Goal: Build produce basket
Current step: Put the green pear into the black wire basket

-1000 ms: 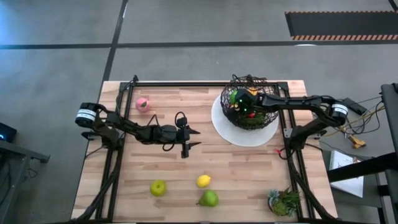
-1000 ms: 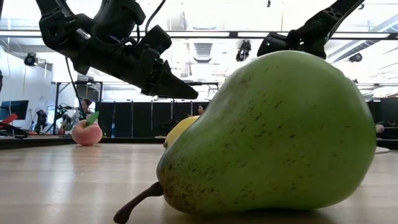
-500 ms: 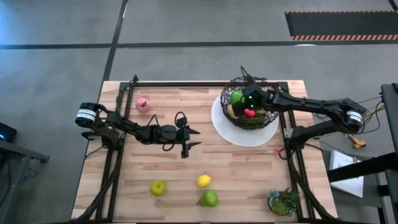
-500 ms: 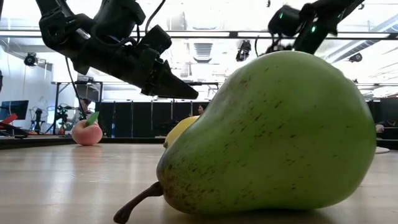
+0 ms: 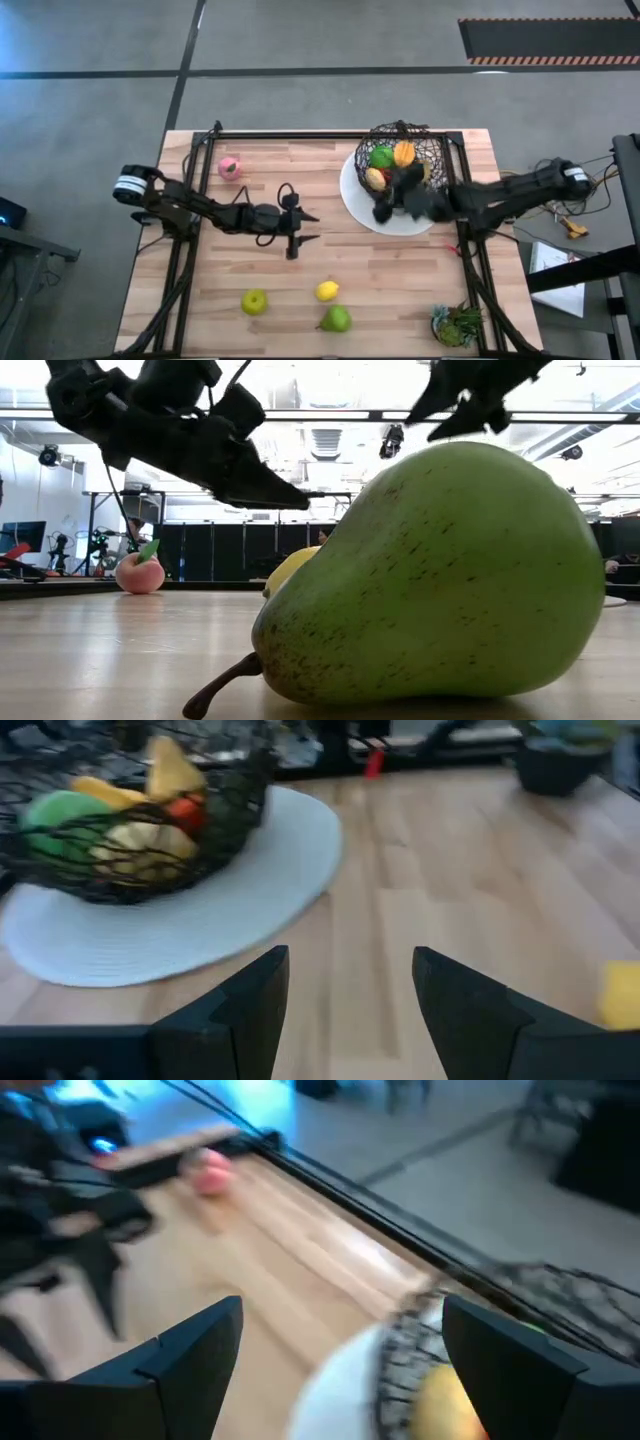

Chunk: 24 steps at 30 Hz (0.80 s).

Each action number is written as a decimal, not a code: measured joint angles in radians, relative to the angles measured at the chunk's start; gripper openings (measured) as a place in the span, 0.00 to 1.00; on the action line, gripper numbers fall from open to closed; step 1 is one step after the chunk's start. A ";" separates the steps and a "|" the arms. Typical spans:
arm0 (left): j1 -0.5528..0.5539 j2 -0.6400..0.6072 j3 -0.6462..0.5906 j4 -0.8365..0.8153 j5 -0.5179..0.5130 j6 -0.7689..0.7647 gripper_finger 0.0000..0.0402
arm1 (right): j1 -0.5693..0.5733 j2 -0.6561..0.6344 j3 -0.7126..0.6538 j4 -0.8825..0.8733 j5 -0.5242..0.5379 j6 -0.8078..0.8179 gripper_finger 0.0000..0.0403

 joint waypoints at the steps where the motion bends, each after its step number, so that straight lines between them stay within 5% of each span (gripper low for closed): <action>1: -0.018 -0.006 0.000 -0.023 0.001 0.004 0.49 | 0.052 0.010 0.000 0.024 0.033 0.000 0.81; 11: -0.282 -0.034 0.060 -0.250 -0.071 -0.001 0.49 | 0.458 0.167 -0.001 0.214 0.271 0.005 0.81; 18: -0.488 -0.001 0.129 -0.338 -0.149 -0.174 0.49 | 0.591 0.279 0.019 0.282 0.336 0.031 0.81; 24: -0.648 0.085 0.206 -0.345 -0.323 -0.404 0.49 | 0.650 0.349 0.080 0.283 0.380 0.026 0.81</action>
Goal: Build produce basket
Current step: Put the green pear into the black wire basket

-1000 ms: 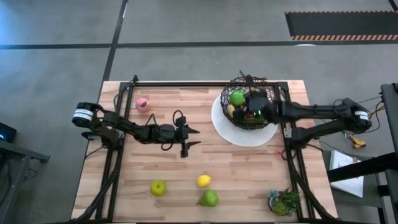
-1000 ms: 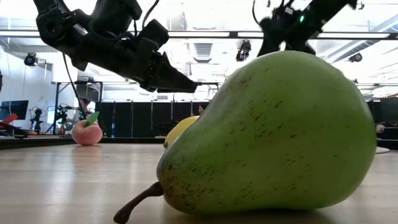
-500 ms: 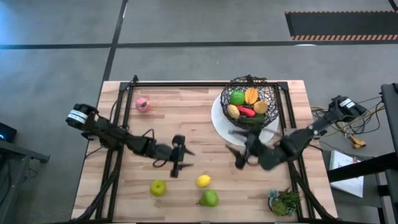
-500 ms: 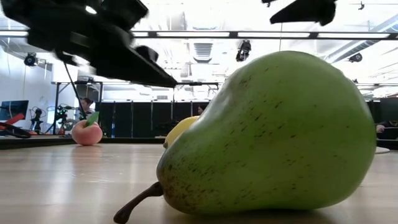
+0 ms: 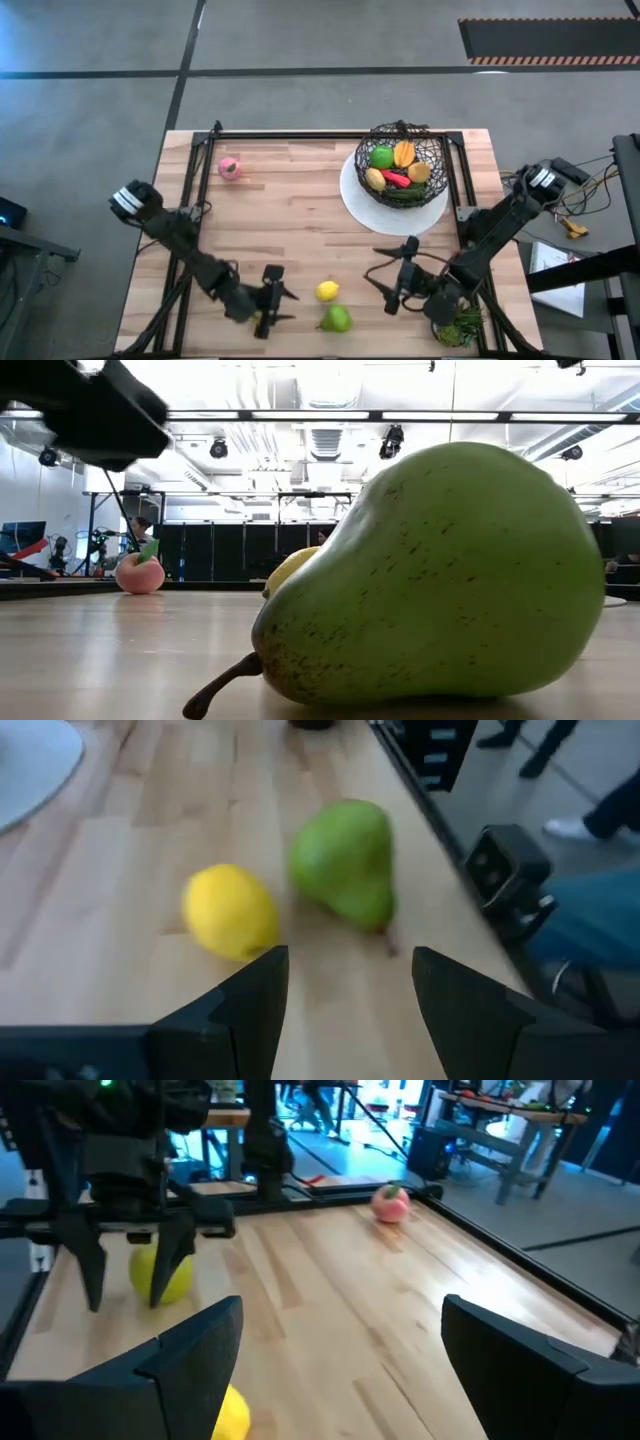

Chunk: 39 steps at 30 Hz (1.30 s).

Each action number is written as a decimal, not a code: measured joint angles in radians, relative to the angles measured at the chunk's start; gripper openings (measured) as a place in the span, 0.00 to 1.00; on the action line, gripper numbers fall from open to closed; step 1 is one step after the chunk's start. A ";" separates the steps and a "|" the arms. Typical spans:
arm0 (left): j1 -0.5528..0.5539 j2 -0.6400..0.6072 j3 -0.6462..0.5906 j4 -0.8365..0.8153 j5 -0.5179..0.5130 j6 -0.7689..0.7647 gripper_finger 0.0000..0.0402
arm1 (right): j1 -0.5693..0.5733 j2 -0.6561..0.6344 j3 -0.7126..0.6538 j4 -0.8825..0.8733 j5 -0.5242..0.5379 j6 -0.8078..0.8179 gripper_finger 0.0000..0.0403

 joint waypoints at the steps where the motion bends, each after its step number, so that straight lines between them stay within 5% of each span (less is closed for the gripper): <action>1: -0.018 0.028 0.019 0.006 -0.025 -0.032 0.49 | 0.008 0.009 0.010 0.000 0.000 -0.006 0.81; 7: -0.065 0.243 0.170 0.008 -0.135 -0.200 0.49 | 0.044 0.062 0.079 -0.003 0.003 -0.039 0.81; 13: -0.063 0.447 0.342 0.001 -0.141 -0.317 0.49 | 0.105 0.085 0.130 -0.009 0.051 -0.067 0.81; 25: -0.042 0.594 0.472 0.002 -0.289 -0.440 0.48 | 0.254 0.093 0.155 -0.011 0.154 -0.074 0.81; 34: -0.036 0.593 0.495 -0.077 -0.279 -0.435 0.20 | 0.296 0.098 0.150 -0.011 0.161 -0.071 0.81; 39: -0.033 0.529 0.492 -0.175 -0.180 -0.437 0.02 | 0.302 0.098 0.150 -0.018 0.161 -0.071 0.81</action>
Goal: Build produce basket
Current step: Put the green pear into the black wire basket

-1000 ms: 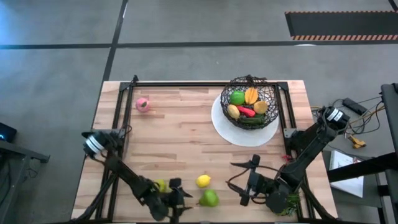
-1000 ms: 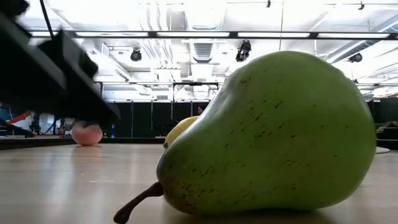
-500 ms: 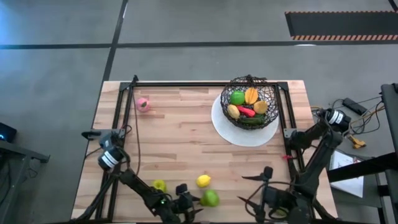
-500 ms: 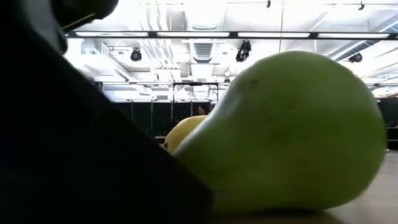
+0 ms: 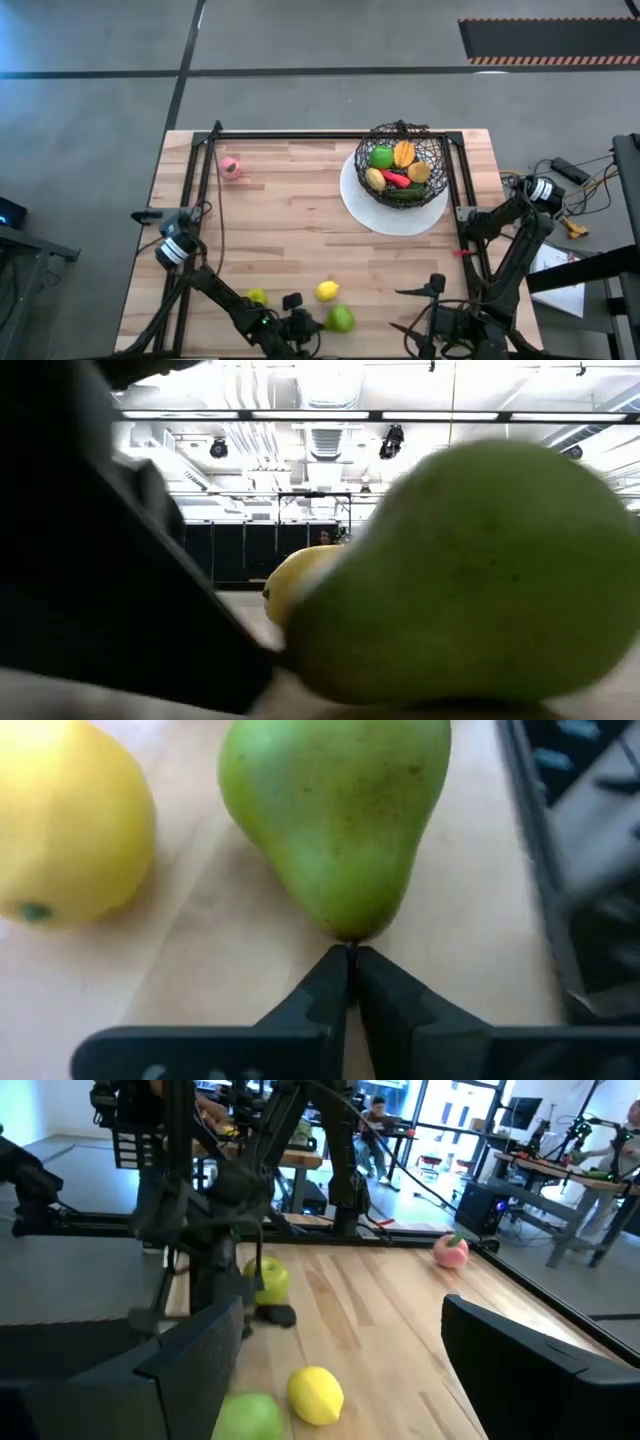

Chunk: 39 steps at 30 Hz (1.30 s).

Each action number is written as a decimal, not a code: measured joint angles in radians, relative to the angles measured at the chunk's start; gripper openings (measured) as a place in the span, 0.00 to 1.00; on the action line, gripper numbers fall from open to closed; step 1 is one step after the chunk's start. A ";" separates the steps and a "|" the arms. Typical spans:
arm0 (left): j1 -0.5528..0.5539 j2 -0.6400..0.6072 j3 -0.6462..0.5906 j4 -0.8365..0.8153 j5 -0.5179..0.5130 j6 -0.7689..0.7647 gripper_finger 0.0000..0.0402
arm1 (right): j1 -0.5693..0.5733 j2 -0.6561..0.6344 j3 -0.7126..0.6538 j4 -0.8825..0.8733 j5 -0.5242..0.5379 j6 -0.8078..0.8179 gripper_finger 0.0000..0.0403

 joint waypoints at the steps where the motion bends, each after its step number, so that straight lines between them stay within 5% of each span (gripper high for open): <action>1: 0.000 -0.021 0.000 -0.027 0.018 0.000 0.02 | 0.001 0.000 0.000 -0.001 0.001 0.000 0.81; 9: 0.056 -0.213 0.019 -0.264 0.075 0.040 0.00 | 0.055 0.000 -0.005 -0.084 0.084 0.079 0.81; 16: 0.203 -0.317 0.020 -0.285 0.168 0.205 0.00 | 0.094 0.000 -0.038 -0.330 0.099 0.426 0.81; 28: 0.576 -0.326 0.166 -0.328 0.441 0.612 0.00 | 0.096 -0.002 -0.061 -0.944 0.077 1.108 0.81; 39: 0.941 -0.266 0.448 -0.602 0.650 0.846 0.00 | 0.075 -0.022 -0.061 -1.068 0.071 1.289 0.81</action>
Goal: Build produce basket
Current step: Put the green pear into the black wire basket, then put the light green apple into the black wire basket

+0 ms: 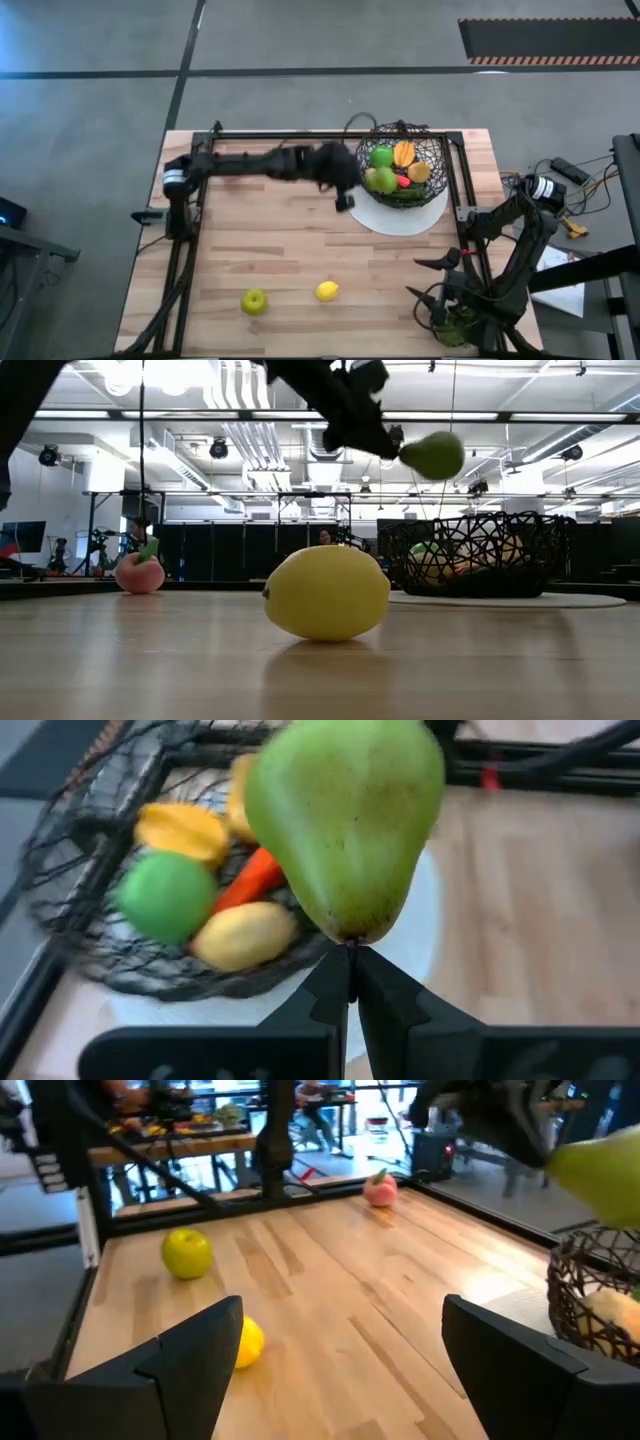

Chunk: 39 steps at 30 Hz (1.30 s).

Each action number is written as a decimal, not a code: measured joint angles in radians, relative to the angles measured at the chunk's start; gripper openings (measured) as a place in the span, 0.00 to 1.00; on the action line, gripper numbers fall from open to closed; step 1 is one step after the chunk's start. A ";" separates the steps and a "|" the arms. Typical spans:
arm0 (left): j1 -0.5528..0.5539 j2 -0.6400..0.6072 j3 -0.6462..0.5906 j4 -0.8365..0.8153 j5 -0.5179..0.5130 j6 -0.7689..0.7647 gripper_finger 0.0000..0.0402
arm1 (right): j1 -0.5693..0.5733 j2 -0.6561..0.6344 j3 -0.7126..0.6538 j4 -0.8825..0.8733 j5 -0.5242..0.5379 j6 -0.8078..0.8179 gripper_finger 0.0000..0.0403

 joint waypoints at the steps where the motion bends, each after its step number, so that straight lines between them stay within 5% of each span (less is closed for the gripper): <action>1: 0.024 0.020 0.030 -0.014 0.017 0.012 0.00 | -0.008 -0.005 0.000 0.000 0.001 0.008 0.81; 18: 0.127 0.386 0.502 -0.289 0.089 0.217 0.00 | -0.208 -0.198 0.001 -0.050 -0.127 -0.117 0.81; 30: 0.127 0.429 0.505 -0.308 0.121 0.267 0.01 | -0.209 -0.286 0.001 -0.050 -0.095 -0.201 0.81; 39: 0.127 0.430 0.504 -0.305 0.121 0.280 0.16 | -0.209 -0.255 0.001 -0.045 -0.096 -0.191 0.81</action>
